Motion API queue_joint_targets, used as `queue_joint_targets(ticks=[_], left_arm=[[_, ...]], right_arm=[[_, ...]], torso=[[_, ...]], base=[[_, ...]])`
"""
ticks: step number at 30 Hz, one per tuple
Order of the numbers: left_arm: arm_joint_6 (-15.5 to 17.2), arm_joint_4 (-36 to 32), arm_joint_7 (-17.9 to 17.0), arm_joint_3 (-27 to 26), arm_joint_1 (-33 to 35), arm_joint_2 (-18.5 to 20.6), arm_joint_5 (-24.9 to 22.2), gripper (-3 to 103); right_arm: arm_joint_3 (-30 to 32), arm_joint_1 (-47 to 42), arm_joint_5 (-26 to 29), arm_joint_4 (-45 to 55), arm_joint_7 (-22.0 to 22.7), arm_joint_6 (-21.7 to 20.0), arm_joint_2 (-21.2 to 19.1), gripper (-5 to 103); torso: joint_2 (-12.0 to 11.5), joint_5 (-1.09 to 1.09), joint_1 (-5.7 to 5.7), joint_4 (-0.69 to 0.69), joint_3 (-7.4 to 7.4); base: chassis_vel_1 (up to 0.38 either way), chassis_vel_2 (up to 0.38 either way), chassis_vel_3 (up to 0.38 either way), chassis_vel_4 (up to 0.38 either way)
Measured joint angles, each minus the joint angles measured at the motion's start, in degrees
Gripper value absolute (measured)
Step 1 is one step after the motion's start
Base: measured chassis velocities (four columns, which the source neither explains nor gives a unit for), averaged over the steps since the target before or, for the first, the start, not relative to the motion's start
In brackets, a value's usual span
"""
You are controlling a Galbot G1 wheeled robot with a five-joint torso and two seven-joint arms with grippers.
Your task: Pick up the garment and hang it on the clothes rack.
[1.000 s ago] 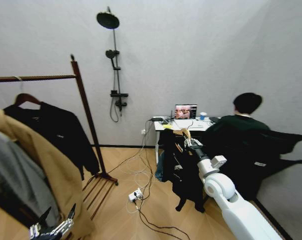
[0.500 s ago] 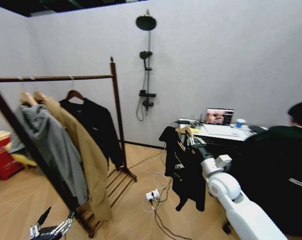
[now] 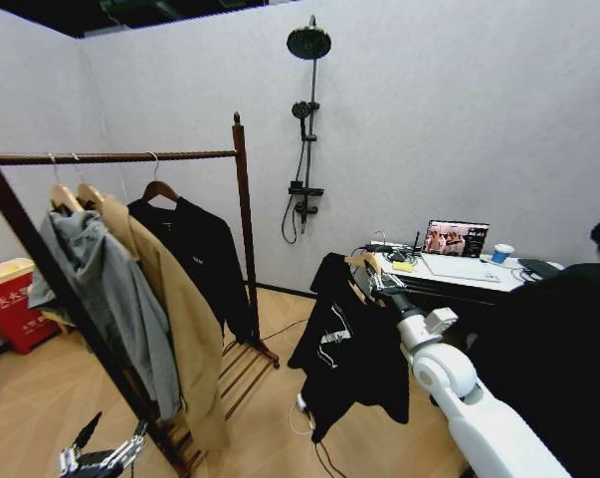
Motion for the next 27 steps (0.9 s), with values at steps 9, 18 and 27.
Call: queue_joint_targets(ticks=[9, 18, 27], left_arm=[[0.0, 0.0, -0.01, 0.0, 0.0, 0.01, 0.0, 100], [0.0, 0.0, -0.01, 0.0, 0.0, 0.0, 0.0, 100], [0.0, 0.0, -0.01, 0.0, 0.0, 0.0, 0.0, 100]], right_arm=[[-0.15, 0.46, -0.03, -1.0, -0.8, 0.85, -0.33, 10], [-0.4, 0.68, -0.85, -1.54, -1.04, 2.53, -0.45, 10], [-0.12, 0.0, -2.19, -0.92, -0.86, 1.53, -0.46, 10]], torso=[[-0.05, -0.01, 0.1, -0.01, 0.03], [0.03, 0.01, -0.06, -0.04, -0.02], [0.0, 0.0, 0.0, -0.02, 0.0]], base=[[-0.222, 0.235, 0.216, -0.229], [-0.034, -0.034, -0.032, -0.006], [-0.048, -0.091, -0.086, -0.055]])
